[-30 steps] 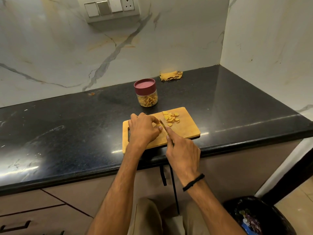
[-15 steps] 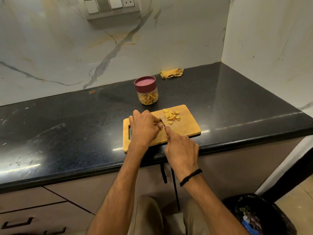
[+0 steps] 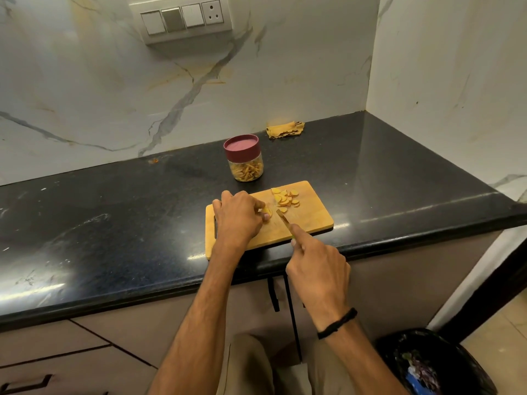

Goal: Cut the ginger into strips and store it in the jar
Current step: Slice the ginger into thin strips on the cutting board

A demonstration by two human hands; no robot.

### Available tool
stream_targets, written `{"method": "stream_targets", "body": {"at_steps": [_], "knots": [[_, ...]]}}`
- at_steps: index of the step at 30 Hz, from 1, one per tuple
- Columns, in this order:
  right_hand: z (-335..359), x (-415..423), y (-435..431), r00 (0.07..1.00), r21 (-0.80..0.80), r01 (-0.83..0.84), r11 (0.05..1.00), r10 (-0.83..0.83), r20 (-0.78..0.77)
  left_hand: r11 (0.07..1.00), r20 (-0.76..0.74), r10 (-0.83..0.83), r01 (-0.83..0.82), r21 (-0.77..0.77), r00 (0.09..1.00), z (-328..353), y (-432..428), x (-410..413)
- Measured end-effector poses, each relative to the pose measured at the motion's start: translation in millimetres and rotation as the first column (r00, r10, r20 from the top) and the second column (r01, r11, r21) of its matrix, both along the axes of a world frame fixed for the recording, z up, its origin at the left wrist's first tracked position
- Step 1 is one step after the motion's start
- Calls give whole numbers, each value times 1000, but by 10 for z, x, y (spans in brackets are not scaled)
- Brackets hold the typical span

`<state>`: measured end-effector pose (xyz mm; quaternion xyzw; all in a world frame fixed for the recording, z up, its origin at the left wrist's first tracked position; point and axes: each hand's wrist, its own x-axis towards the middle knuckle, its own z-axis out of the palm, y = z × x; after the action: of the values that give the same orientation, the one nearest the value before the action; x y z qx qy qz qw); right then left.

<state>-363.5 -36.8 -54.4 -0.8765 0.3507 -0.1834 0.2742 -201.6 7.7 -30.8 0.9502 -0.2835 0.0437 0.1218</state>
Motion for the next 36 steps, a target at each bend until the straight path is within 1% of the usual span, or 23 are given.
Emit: {"method": "stream_targets", "body": {"at_steps": [2, 7, 13, 18, 22, 27, 34, 36], "knots": [[-2, 38, -26, 1000, 13, 1, 1000, -1, 25, 1000, -18, -6, 6, -5, 1000, 1, 4, 25], [-10, 165, -16, 999, -14, -9, 1000, 10, 52, 1000, -49, -22, 21, -8, 999, -7, 12, 71], [-30, 251, 14, 999, -35, -44, 998, 45, 20, 999, -91, -34, 30, -41, 995, -20, 24, 122], [-15, 205, 28, 1000, -70, -26, 997, 25, -18, 999, -110, -39, 35, -38, 993, 0, 23, 144], [-25, 175, 60, 999, -60, -27, 998, 25, -35, 999, -129, -34, 29, -45, 991, -10, 12, 179], [23, 229, 76, 998, -46, -45, 998, 43, -50, 998, -125, -18, 9, -66, 992, -53, 7, 180], [-6, 122, 106, 990, -109, -32, 994, 16, -139, 998, -87, -6, 0, -68, 996, -62, 21, 198], [-25, 45, 137, 990, -119, -16, 993, -1, -139, 997, -87, -6, 0, -71, 996, -61, 22, 201]]}}
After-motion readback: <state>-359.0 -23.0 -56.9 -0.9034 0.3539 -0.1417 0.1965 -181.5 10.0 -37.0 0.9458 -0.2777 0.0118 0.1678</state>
